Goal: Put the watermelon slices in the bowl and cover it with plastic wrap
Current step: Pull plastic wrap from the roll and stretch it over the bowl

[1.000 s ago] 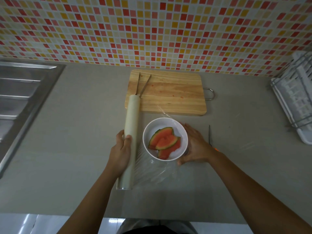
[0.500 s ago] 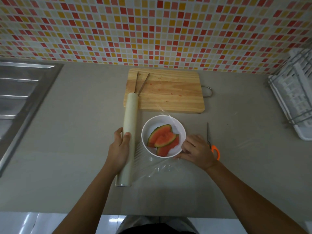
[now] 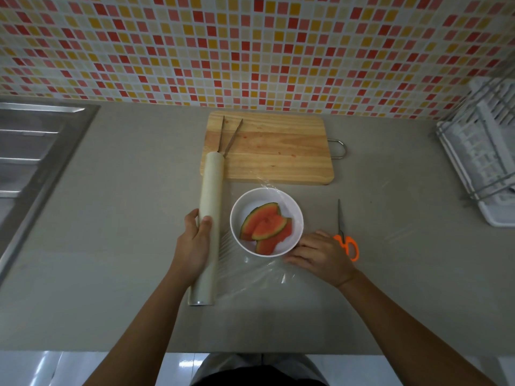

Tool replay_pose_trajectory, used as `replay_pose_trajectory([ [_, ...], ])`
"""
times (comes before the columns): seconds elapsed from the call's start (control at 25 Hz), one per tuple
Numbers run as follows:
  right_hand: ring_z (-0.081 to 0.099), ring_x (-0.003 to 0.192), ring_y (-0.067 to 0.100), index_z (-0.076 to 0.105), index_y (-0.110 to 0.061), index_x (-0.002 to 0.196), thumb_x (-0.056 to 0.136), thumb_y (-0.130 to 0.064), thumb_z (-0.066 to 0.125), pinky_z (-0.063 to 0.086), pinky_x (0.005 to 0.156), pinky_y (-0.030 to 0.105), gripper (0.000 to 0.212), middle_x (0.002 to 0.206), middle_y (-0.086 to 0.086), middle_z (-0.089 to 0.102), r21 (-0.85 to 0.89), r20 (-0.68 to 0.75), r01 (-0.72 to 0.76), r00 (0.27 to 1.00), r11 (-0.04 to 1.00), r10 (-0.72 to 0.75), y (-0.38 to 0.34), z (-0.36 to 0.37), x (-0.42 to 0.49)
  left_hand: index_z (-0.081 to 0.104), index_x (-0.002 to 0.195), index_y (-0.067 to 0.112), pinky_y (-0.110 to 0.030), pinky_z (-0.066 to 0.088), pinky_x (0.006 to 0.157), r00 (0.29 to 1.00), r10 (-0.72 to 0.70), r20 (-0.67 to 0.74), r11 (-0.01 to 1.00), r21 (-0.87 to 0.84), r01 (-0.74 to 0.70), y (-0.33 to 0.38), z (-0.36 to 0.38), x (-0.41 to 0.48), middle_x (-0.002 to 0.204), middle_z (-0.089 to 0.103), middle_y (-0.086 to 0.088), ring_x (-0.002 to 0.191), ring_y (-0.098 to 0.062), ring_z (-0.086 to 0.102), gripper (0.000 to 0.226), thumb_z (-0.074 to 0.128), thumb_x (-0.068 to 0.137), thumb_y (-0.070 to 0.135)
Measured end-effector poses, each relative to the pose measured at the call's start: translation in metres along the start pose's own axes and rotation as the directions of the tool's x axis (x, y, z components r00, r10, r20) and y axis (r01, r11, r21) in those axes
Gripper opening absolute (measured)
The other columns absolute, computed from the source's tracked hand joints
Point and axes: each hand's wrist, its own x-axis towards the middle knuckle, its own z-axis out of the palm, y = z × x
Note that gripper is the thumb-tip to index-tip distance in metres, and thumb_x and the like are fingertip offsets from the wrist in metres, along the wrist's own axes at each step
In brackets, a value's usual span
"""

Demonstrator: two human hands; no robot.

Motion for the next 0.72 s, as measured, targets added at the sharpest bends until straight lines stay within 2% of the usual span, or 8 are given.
replay_pose_trajectory([
  [0.08, 0.066, 0.079, 0.02, 0.072, -0.014, 0.084, 0.087, -0.029, 0.057, 0.049, 0.068, 0.031, 0.022, 0.086, 0.002, 0.072, 0.127, 0.162, -0.168, 0.976, 0.977, 0.147, -0.005, -0.005, -0.001, 0.034, 0.135, 0.03, -0.032, 0.035, 0.08, 1.0, 0.002, 0.002, 1.0, 0.002, -0.002, 0.0, -0.001, 0.0, 0.108, 0.052, -0.001, 0.094, -0.022, 0.049, 0.042, 0.034, 0.096, 0.046],
  [0.16, 0.061, 0.084, 0.019, 0.066, -0.008, 0.083, 0.092, -0.024, 0.043, 0.043, 0.073, 0.032, 0.029, 0.088, 0.009, 0.069, 0.275, 0.311, -0.508, 0.85, 0.816, 0.424, -0.011, -0.007, 0.0, 0.034, 0.135, 0.03, -0.032, 0.035, 0.08, 1.0, 0.004, 0.003, 1.0, 0.003, -0.004, 0.0, -0.001, 0.001, 0.108, 0.052, -0.001, 0.095, -0.022, 0.049, 0.042, 0.034, 0.096, 0.046],
  [0.24, 0.058, 0.082, 0.023, 0.06, -0.007, 0.078, 0.094, -0.021, 0.037, 0.036, 0.069, 0.021, 0.032, 0.08, 0.01, 0.066, 0.285, 0.387, -0.819, 0.574, 0.498, 0.722, -0.009, -0.011, 0.011, 0.034, 0.135, 0.03, -0.032, 0.035, 0.08, 1.0, 0.007, 0.006, 1.0, 0.0, -0.007, 0.001, -0.002, 0.002, 0.108, 0.052, -0.001, 0.095, -0.023, 0.049, 0.043, 0.034, 0.096, 0.046],
  [0.32, 0.06, 0.089, 0.03, 0.06, -0.005, 0.084, 0.096, -0.027, 0.03, 0.037, 0.066, 0.015, 0.039, 0.08, 0.01, 0.065, 0.195, 0.382, -0.933, 0.356, 0.302, 0.853, -0.008, -0.015, 0.023, 0.034, 0.135, 0.03, -0.033, 0.035, 0.08, 1.0, 0.013, 0.008, 1.0, -0.001, -0.013, 0.002, -0.002, 0.002, 0.108, 0.053, -0.002, 0.096, -0.024, 0.05, 0.042, 0.034, 0.095, 0.046],
  [0.48, 0.058, 0.09, 0.016, 0.055, -0.021, 0.089, 0.093, -0.044, 0.028, 0.035, 0.071, 0.017, 0.036, 0.087, -0.01, 0.061, 0.576, 0.016, -0.734, 0.45, 0.36, 0.893, -0.017, -0.022, 0.049, 0.034, 0.134, 0.03, -0.033, 0.036, 0.08, 1.0, 0.023, 0.009, 1.0, -0.002, -0.023, 0.001, -0.003, 0.003, 0.108, 0.054, -0.002, 0.095, -0.024, 0.051, 0.041, 0.034, 0.096, 0.046],
  [0.56, 0.055, 0.099, 0.013, 0.058, -0.024, 0.099, 0.091, -0.059, 0.026, 0.037, 0.084, 0.022, 0.048, 0.099, -0.007, 0.06, 0.767, 0.251, -0.62, 0.528, 0.166, 0.812, -0.024, -0.019, 0.067, 0.034, 0.133, 0.031, -0.033, 0.036, 0.079, 1.0, 0.018, 0.008, 1.0, -0.006, -0.018, 0.001, -0.003, 0.002, 0.108, 0.054, -0.002, 0.094, -0.024, 0.051, 0.04, 0.034, 0.096, 0.046],
  [0.64, 0.058, 0.096, 0.025, 0.059, -0.005, 0.105, 0.084, -0.07, 0.009, 0.043, 0.088, 0.035, 0.085, 0.098, 0.013, 0.062, 0.798, 0.386, -0.6, 0.575, 0.051, 0.721, -0.022, -0.007, 0.075, 0.035, 0.133, 0.031, -0.032, 0.036, 0.079, 1.0, 0.013, 0.009, 1.0, -0.013, -0.013, 0.001, -0.003, 0.001, 0.108, 0.055, -0.003, 0.093, -0.024, 0.051, 0.04, 0.034, 0.096, 0.046],
  [0.72, 0.061, 0.106, 0.03, 0.058, -0.004, 0.117, 0.084, -0.066, -0.002, 0.045, 0.099, 0.043, 0.092, 0.11, 0.019, 0.065, 0.795, 0.44, -0.606, 0.546, -0.026, 0.713, -0.019, 0.0, 0.078, 0.035, 0.133, 0.031, -0.032, 0.036, 0.078, 1.0, 0.021, 0.005, 1.0, -0.019, -0.021, 0.001, -0.003, 0.001, 0.106, 0.055, -0.003, 0.091, -0.023, 0.052, 0.04, 0.034, 0.096, 0.046],
])
